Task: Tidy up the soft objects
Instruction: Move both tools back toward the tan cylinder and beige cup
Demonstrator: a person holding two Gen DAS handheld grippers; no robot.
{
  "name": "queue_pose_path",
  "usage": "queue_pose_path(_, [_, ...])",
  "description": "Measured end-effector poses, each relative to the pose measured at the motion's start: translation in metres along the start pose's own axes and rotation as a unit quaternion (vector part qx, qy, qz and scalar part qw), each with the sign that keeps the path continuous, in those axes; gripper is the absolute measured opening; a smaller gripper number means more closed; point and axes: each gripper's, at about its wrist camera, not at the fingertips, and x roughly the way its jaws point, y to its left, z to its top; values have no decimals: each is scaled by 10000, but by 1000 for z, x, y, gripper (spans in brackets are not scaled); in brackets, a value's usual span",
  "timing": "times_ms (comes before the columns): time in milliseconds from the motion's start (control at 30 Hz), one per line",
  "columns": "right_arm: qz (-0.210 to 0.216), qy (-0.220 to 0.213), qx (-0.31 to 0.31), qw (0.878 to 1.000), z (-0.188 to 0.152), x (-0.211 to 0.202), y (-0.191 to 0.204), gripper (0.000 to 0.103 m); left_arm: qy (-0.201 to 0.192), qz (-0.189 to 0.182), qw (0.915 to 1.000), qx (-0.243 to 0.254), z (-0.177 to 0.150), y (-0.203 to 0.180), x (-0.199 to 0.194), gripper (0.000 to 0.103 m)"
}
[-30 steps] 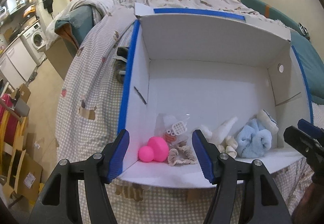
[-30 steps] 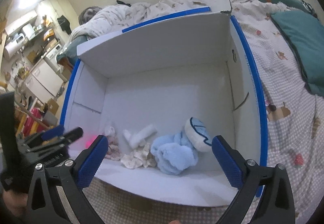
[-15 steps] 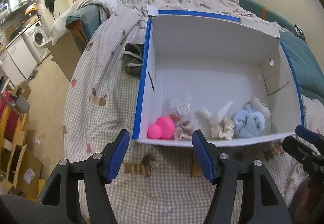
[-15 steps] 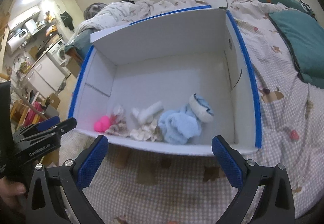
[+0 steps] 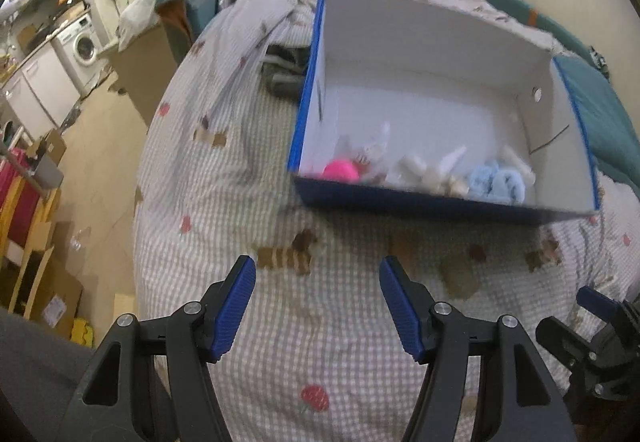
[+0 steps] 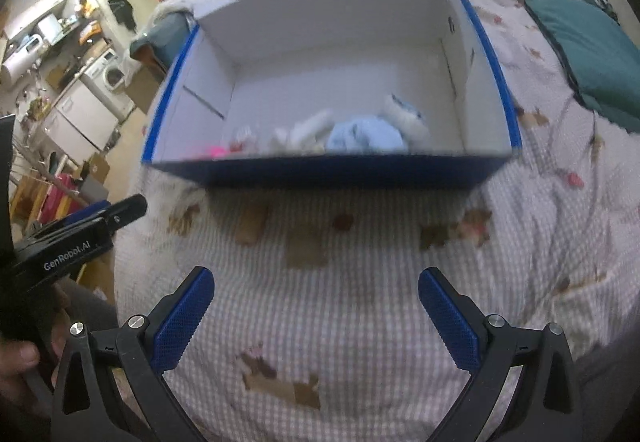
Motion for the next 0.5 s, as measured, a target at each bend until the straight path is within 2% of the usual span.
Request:
queue_pose_path(100, [-117,193,83,9997,-5,8,-3,103,433,-70,9990,0,-12,-2,14,61])
queue_pose_path(167, [-94,288,93,9995,-6,13,-4,103,574,-92,9983,-8,-16,-3,19,61])
queue_pose_path(300, [-74,276,73,9996,-3,16,-4,103,607,-84,9981,34,-19,-7,21,62])
queue_pose_path(500, [-166,499,-66,9986,4,37,6,103,737,-151,9972,-11,-17,-10,26,62])
